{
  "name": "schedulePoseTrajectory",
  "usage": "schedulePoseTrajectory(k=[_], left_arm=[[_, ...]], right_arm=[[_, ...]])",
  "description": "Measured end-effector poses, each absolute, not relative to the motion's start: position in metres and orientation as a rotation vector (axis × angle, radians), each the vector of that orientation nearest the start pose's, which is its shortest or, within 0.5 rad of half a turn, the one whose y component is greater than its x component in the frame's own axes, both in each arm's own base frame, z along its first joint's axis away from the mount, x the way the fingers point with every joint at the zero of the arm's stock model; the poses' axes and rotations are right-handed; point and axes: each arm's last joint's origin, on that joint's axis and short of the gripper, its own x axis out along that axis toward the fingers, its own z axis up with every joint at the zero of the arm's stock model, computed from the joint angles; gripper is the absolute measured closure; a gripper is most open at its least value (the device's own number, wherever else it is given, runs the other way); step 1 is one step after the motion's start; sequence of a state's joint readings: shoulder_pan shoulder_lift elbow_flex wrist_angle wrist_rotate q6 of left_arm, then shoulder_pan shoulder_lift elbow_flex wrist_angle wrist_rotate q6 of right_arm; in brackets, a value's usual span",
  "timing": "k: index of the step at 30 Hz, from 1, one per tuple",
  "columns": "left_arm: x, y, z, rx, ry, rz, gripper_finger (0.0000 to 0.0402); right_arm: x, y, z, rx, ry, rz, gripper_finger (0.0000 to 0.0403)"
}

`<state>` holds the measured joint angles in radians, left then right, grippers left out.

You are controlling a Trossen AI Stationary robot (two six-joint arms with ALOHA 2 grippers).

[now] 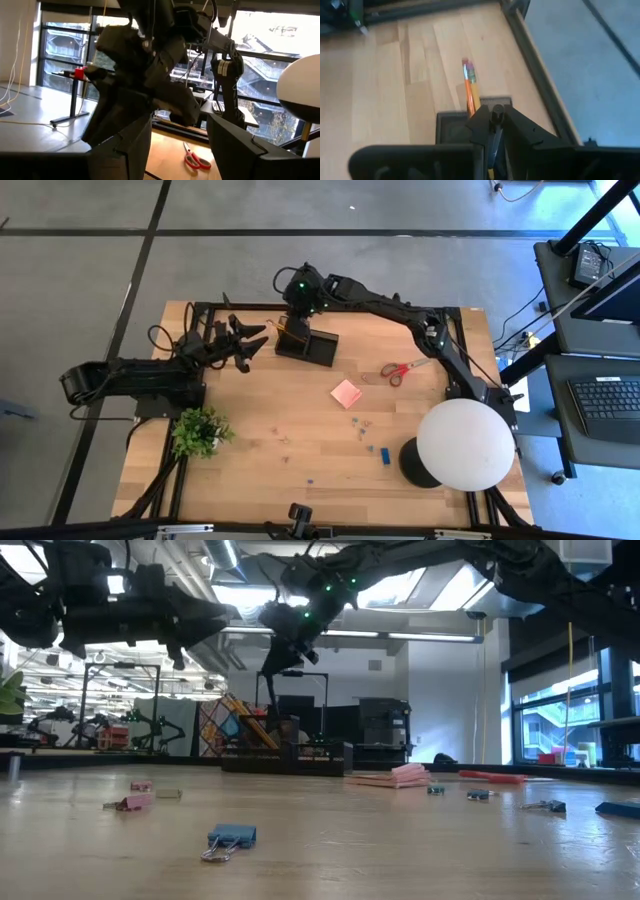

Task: Pick and place office supplies into organizer
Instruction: Put the black pen into the black desk organizer

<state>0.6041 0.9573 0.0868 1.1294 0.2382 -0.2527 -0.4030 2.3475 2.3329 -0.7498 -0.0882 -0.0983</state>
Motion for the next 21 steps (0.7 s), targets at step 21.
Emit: schedulePoseTrajectory(k=[21], left_arm=[[0.139, 0.088, 0.195, -0.160, -0.279, 0.330, 0.0217]], right_arm=[[0.485, -0.203, 0.257, 0.133, 0.824, -0.253, 0.0351]])
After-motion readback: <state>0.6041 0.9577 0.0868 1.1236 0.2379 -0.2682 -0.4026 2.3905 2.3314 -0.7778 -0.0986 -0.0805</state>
